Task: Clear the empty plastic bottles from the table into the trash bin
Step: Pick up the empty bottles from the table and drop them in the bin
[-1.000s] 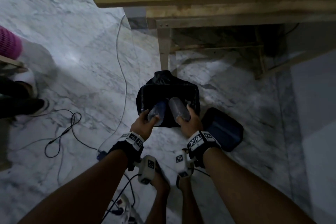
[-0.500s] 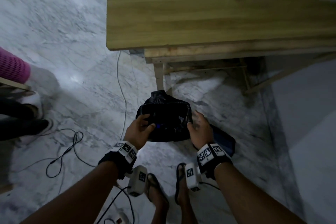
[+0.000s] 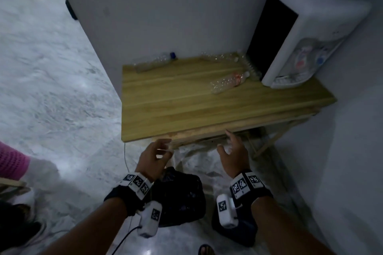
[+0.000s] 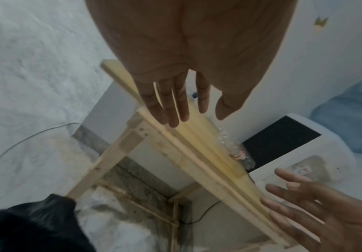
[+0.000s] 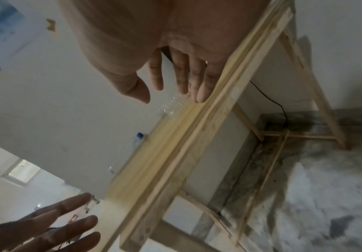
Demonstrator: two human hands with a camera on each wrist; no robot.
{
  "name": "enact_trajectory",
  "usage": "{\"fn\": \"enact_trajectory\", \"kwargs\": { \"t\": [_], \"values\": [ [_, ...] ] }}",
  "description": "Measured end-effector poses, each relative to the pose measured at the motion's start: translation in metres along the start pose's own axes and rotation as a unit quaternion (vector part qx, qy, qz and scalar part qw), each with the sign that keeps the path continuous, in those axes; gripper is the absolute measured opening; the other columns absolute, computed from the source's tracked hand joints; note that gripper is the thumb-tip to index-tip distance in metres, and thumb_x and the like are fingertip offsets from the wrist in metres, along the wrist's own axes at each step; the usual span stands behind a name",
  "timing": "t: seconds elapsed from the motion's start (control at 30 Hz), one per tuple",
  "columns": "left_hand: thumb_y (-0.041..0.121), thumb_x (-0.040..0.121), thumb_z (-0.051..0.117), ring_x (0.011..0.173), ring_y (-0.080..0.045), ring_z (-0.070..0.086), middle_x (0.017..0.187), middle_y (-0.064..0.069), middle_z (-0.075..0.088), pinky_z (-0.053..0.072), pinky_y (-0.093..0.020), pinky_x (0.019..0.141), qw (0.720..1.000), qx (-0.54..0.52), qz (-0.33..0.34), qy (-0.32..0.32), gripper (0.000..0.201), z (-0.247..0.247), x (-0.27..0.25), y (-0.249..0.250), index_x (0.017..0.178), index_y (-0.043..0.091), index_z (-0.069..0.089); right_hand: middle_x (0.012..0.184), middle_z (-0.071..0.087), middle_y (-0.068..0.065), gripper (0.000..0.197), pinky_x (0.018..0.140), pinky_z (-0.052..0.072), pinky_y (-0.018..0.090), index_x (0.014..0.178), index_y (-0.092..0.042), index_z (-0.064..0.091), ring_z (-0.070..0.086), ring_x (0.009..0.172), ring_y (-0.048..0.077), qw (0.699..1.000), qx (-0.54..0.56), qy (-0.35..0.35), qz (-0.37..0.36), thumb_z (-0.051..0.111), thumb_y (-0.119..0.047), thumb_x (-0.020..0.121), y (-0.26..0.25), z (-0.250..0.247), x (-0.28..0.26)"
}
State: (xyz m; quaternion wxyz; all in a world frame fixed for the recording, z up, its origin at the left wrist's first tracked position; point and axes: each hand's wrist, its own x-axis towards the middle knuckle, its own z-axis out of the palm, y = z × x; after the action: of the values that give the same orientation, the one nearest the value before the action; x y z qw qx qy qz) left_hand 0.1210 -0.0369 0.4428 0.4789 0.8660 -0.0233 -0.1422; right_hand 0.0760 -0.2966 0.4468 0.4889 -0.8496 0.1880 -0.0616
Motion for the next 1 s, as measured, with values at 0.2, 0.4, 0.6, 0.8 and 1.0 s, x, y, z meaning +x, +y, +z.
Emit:
{"fn": "enact_trajectory", "kwargs": {
  "t": [0.2,0.4,0.6,0.8,1.0],
  "values": [
    [0.031,0.092,0.061,0.104,-0.014,0.065,0.116,0.003,0.063,0.055,-0.037,0.084,0.995,0.055,0.077,-0.028,0.036,0.015,0.072,0.082,0.128,0.031,0.059,0.143,0.049,0.009,0.053,0.102,0.046,0.035,0.140,-0.016,0.050,0.052,0.129,0.026,0.997,-0.028,0.052,-0.046,0.062,-0.018,0.088,-0.013,-0.053,0.067],
    [0.034,0.087,0.067,0.115,-0.023,0.059,0.131,-0.007,0.052,0.052,-0.039,0.095,0.983,0.136,0.118,-0.035,0.047,0.068,0.174,0.139,0.132,0.032,0.056,0.138,0.053,0.009,0.053,0.092,0.038,0.023,0.137,-0.015,0.053,0.055,0.124,0.026,0.994,-0.064,0.087,-0.035,0.064,-0.018,0.085,0.010,-0.090,0.171],
    [0.041,0.075,0.073,0.134,-0.036,0.043,0.148,-0.013,0.040,0.043,-0.052,0.107,0.958,0.248,0.133,-0.046,0.076,0.130,0.271,0.165,0.145,0.036,0.044,0.141,0.050,0.012,0.059,0.105,0.043,0.041,0.138,-0.016,0.050,0.049,0.129,0.032,0.990,-0.122,0.069,-0.033,0.059,-0.027,0.081,0.038,-0.104,0.281],
    [0.044,0.077,0.072,0.144,-0.039,0.027,0.163,-0.009,0.020,0.038,-0.057,0.110,0.905,0.396,0.133,-0.077,0.094,0.164,0.333,0.164,0.152,0.048,0.017,0.150,0.041,0.012,0.063,0.108,0.040,0.048,0.144,-0.022,0.043,0.044,0.132,0.038,0.972,-0.220,0.051,-0.062,0.060,-0.028,0.083,0.041,-0.098,0.372],
    [0.036,0.086,0.065,0.135,-0.037,0.039,0.155,-0.009,0.032,0.045,-0.053,0.104,0.911,0.382,0.120,-0.098,0.092,0.160,0.346,0.140,0.153,0.050,0.004,0.166,0.008,0.002,0.068,0.115,0.026,0.054,0.153,-0.037,0.019,0.022,0.146,0.037,0.950,-0.310,-0.033,-0.020,0.046,-0.032,0.091,0.039,-0.083,0.432]
  ]
}}
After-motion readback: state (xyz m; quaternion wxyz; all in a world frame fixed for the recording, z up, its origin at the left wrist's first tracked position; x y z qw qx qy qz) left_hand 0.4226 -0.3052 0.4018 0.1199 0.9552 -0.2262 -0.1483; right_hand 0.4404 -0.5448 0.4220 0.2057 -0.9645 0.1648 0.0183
